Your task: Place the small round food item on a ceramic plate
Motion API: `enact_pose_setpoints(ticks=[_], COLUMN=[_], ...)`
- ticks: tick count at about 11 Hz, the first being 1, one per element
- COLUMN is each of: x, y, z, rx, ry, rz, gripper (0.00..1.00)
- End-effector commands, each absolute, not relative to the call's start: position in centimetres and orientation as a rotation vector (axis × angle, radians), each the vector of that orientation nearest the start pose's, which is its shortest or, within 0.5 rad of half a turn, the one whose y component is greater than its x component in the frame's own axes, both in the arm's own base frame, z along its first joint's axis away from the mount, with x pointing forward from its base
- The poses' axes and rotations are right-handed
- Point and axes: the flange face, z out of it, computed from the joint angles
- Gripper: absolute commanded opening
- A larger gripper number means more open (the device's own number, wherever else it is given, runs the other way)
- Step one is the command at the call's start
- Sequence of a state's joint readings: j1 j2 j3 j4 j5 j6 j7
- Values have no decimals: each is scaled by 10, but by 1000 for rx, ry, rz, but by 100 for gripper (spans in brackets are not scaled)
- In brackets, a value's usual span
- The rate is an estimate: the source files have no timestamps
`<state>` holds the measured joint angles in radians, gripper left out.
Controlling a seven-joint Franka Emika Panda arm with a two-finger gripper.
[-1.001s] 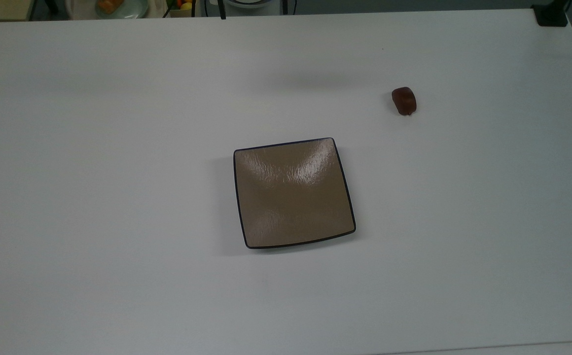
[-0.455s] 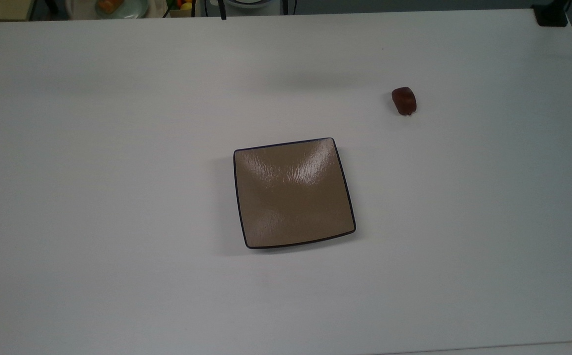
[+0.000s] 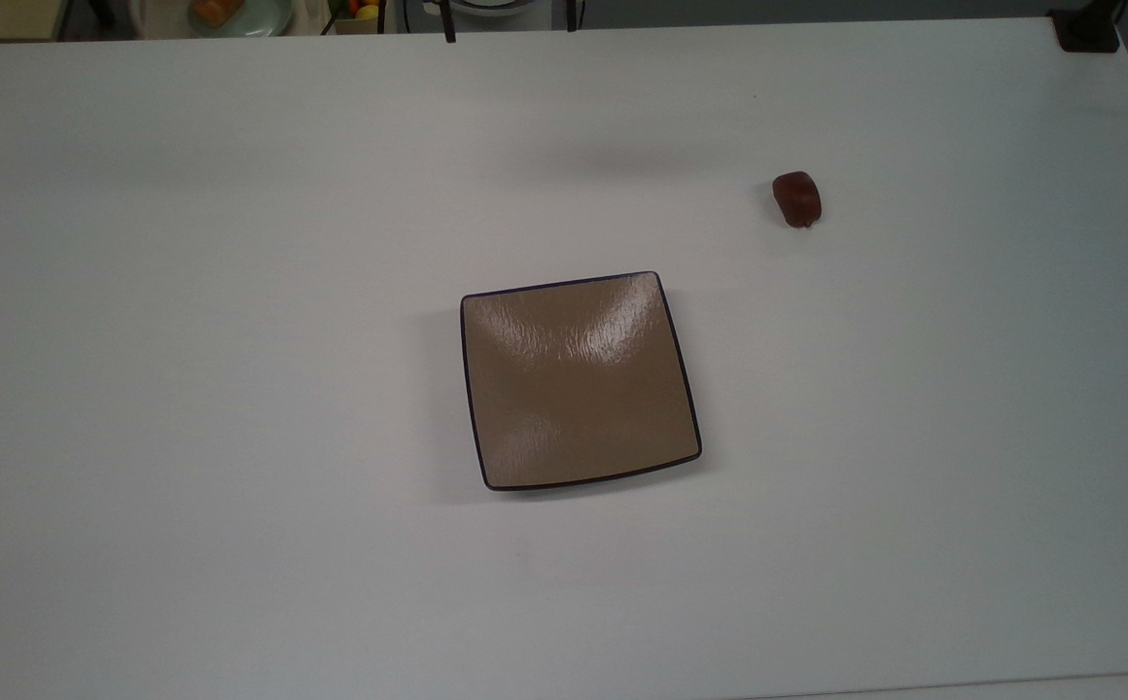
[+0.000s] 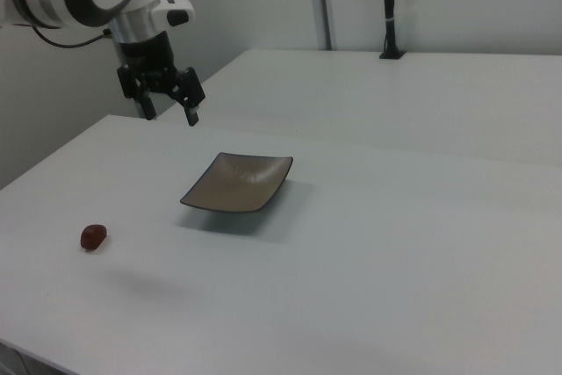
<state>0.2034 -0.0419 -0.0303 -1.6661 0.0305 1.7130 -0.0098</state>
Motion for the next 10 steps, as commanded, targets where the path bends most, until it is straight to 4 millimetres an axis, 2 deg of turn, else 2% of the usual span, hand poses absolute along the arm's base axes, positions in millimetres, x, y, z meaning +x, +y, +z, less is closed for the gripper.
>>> enact_pose_setpoints(ticks=[1,2,6,8,9,10], x=[533,529,496,481,473,469], y=[136,151,220,254,275,295], z=[620,621,618,613,605,588], rx=[-3065,-3066,-3078,-3085,-3085,-3086], ry=[-295,-262,-351,-308,-334,-361], rz=[-149,-148,-62,-49,-28,18], gripper=[100,100,100,100,100,100])
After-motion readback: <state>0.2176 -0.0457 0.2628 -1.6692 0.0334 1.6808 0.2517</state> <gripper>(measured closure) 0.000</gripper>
